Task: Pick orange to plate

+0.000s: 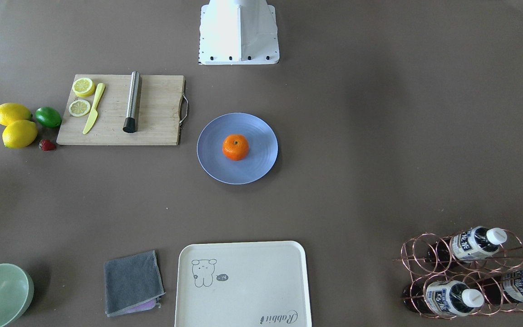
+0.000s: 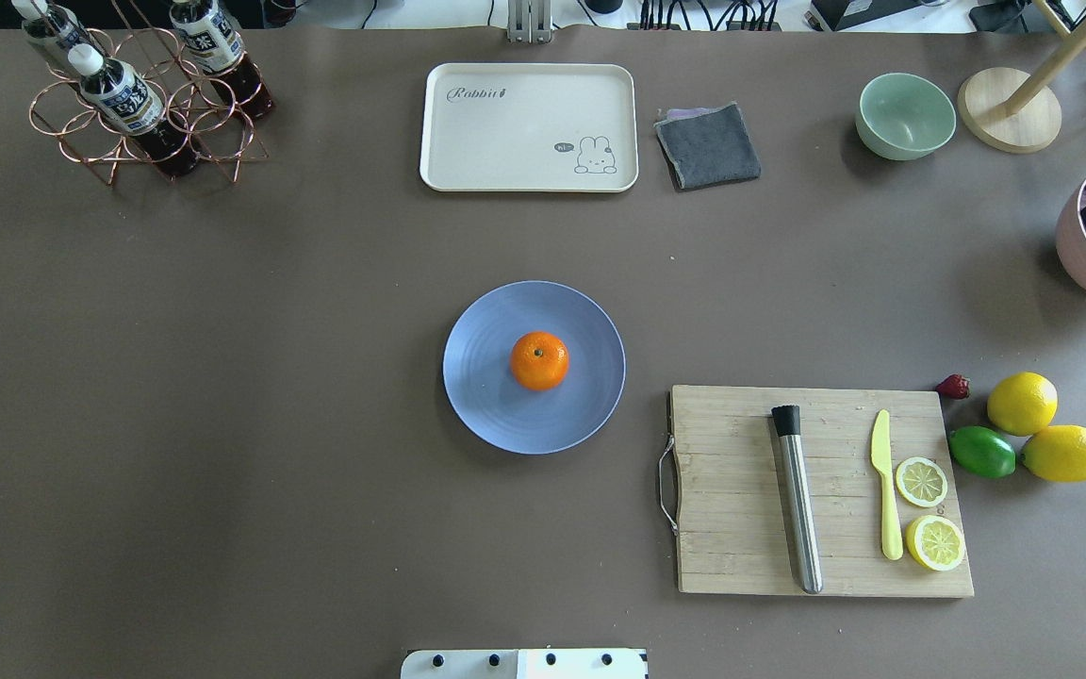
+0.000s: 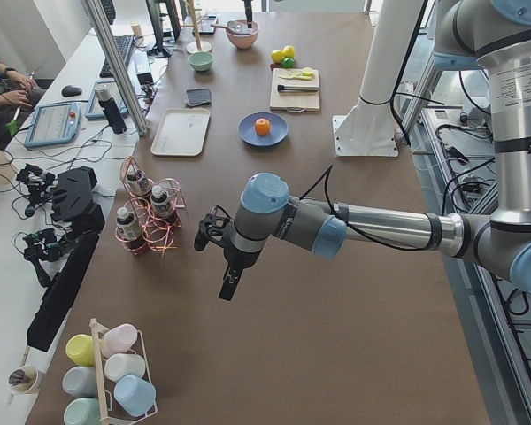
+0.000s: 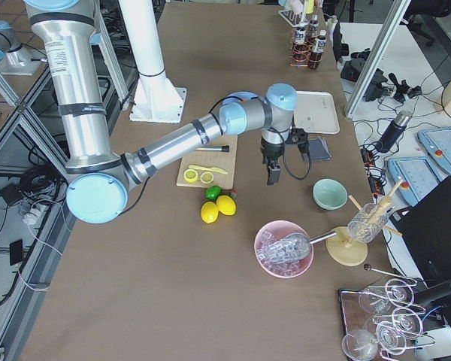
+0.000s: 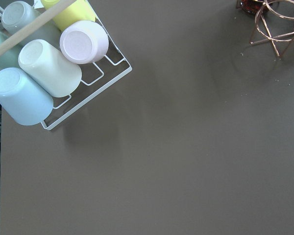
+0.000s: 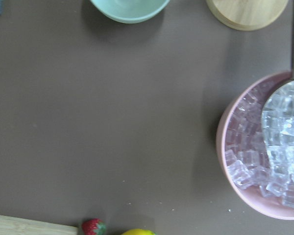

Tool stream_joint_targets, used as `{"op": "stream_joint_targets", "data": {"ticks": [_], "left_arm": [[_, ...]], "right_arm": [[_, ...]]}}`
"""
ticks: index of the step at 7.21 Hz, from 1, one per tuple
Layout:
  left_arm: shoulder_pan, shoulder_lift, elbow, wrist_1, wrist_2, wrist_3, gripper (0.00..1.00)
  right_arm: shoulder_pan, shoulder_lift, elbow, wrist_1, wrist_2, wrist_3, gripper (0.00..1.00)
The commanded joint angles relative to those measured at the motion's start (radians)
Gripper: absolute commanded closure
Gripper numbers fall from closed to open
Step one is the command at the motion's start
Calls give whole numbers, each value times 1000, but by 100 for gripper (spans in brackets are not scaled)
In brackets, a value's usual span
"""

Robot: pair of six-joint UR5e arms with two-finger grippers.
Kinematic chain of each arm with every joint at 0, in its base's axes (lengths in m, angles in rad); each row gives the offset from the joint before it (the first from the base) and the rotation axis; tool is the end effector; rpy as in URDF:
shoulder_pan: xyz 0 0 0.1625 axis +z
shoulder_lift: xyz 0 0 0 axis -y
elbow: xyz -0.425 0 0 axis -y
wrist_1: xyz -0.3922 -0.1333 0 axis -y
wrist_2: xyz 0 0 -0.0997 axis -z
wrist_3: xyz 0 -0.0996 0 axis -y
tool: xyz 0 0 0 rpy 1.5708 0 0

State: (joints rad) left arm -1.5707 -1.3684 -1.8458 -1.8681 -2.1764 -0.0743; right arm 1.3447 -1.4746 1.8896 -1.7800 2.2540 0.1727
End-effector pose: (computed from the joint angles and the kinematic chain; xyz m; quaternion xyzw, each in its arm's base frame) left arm -0.0766 -0.4283 0.5907 0.1645 0.2994 0.0200 0.9396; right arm -0.0464 -0.5158 0.4826 0.0289 -0.3458 -0.0594 0.9360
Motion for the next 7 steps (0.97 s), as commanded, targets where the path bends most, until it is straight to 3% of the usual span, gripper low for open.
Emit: {"op": "stream_joint_targets", "data": {"ticks": [1, 2, 7], "left_arm": [[-2, 6, 26, -8, -2, 2, 2], [-2, 20, 36, -41, -2, 2, 2], [-2, 31, 66, -59, -94, -5, 2]], "right_arm": [[147, -125, -155, 207, 68, -137, 0], [177, -128, -221, 276, 74, -159, 0], [217, -145, -227, 284, 105, -154, 0]]}}
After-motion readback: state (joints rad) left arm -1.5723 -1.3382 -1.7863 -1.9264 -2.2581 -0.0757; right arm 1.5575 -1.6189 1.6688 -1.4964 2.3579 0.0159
